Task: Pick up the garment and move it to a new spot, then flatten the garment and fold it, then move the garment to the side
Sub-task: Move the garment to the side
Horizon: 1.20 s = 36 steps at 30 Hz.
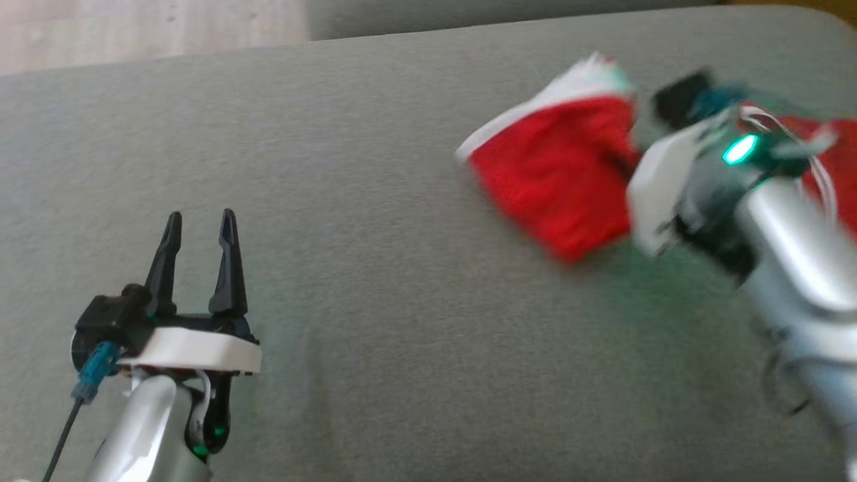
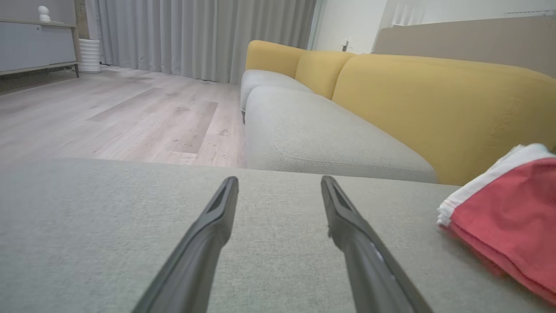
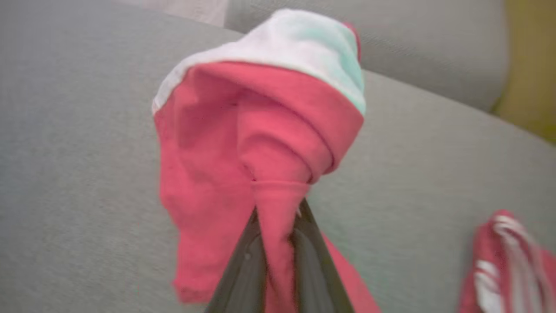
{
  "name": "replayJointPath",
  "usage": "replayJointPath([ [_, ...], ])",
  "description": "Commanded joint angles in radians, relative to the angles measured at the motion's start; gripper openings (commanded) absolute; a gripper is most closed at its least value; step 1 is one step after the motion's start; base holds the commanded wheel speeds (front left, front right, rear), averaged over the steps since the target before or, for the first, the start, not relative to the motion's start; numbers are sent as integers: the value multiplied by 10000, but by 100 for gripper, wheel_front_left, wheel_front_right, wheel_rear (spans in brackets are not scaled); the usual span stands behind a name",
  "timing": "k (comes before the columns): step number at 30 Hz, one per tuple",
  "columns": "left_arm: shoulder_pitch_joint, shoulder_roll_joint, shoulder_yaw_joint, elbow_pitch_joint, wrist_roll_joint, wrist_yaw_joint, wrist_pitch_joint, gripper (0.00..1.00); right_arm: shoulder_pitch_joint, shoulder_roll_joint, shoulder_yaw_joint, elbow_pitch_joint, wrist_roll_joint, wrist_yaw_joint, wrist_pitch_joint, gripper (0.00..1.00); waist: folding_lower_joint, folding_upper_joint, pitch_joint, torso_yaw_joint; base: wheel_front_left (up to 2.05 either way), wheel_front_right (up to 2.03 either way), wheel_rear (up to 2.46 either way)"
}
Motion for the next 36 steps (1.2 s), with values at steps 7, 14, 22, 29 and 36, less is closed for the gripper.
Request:
replayJointPath([
  [7, -607, 23, 364, -461, 116, -22, -116, 100, -1180, -2247, 298, -561, 601, 69, 407, 0, -1, 0, 374, -1001, 0, 0, 0],
  [14, -1026, 77, 199, -413, 259, -128, -106, 100, -1483, -3604, 156, -12, 794, 69, 65, 0, -1, 0, 964, -1326, 0, 0, 0],
  [22, -1433, 270, 48, -594, 366, -195, 98, 100, -1575, -4294, -195, 1265, 277, 69, -1080, 0, -1, 0, 1746, -1268, 0, 0, 0],
  [29, -1725, 496, 11, -882, 453, -185, 261, 100, -1855, -4412, -371, 2491, -890, 69, -1974, 51, -1, 0, 2368, -1133, 0, 0, 0],
  [36, -1780, 552, -84, -907, 472, -155, 310, 100, -2110, -3937, -821, 3604, -2439, 69, -3387, 100, -1, 0, 2249, -1155, 0, 0, 0],
])
